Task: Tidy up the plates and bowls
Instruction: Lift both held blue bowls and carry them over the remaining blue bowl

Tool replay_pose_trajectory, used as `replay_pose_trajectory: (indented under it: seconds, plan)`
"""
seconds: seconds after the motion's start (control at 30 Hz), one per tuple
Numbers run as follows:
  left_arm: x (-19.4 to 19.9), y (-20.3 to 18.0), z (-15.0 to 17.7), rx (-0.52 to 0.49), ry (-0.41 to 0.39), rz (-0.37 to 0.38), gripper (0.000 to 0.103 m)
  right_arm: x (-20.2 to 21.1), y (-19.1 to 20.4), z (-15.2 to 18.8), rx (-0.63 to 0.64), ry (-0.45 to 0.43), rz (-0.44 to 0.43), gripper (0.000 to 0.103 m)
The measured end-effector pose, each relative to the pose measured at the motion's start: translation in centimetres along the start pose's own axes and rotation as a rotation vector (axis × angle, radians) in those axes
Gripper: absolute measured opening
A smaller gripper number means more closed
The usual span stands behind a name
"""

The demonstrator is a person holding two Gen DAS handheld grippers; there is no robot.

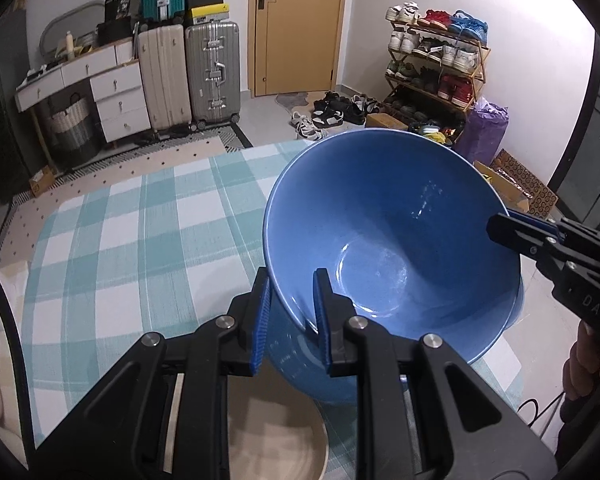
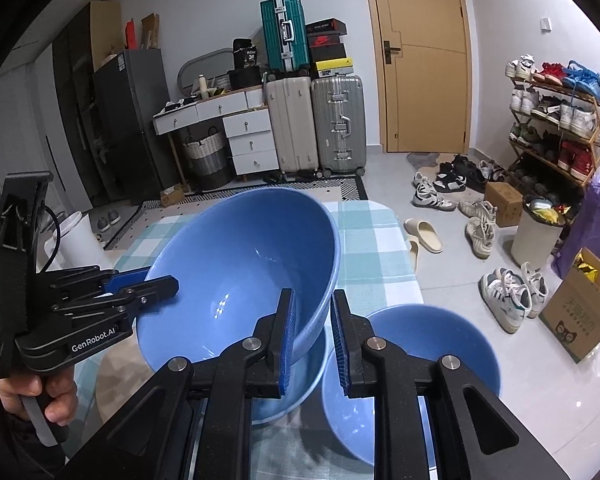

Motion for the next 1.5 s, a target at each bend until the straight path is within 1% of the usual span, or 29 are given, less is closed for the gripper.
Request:
replay_pose_trajectory:
  seconds: [0.23, 0.5, 0.67, 0.8, 0.93, 1.03, 1.2, 1.33, 1.5]
  plan:
    - [-0.7, 0.3, 0.9, 0.005, 0.008, -0.016, 0.017, -0.3, 0.3, 1.2, -0.01, 0.011, -0.005, 0.018]
    - [-1.7, 1.3, 2.2, 0.013, 0.026, -0.03, 0.017, -1.6, 0.4, 2.9, -0.009, 0.041, -0.006, 0.018]
    - [-2.6, 2.3, 3.1, 0.027, 0.037, -0.035, 0.017, -2.9, 1.1, 4.2, 0.01, 0.076, 0.022, 0.018]
    - [-3.3, 2.8, 3.8, 0.027, 0.041, -0.043, 0.017, -3.8, 1.4, 5.2, 0.013, 0.088, 0.026, 0.019]
    - [-4.0, 2.9, 4.4, 0.017, 0.051, -0.038, 0.017, -4.7, 1.2, 6.2, 0.023, 0.107, 0.053, 0.019]
    - [-4.4, 2.7, 4.7, -0.006, 0.049, -0.053, 0.017, -4.9, 1.2, 6.8, 0.044, 0.103, 0.074, 0.019]
    - [-5.0, 2.4, 4.9, -0.026, 0.048, -0.053, 0.017, -4.9, 0.8, 7.2, 0.042, 0.099, 0.078, 0.019]
    - [-5.5, 2.0, 5.2, -0.063, 0.053, -0.061, 0.017, -5.0, 0.1, 7.6, 0.022, 0.101, 0.08, 0.019]
    - [-6.1, 2.1, 5.9, -0.054, 0.077, -0.061, 0.017, -5.0, 0.0, 8.3, 0.026, 0.096, 0.088, 0.019]
Point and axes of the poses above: each gripper's, at about its wrist camera, not at the fingertips, and x roughly against the way its jaws point, y to its left, z to its underside, the point moved 4 cm from there along -x, roughly the way its jaws point, and after that the axes turned 14 degrees about -y, right-handed, at the moved point
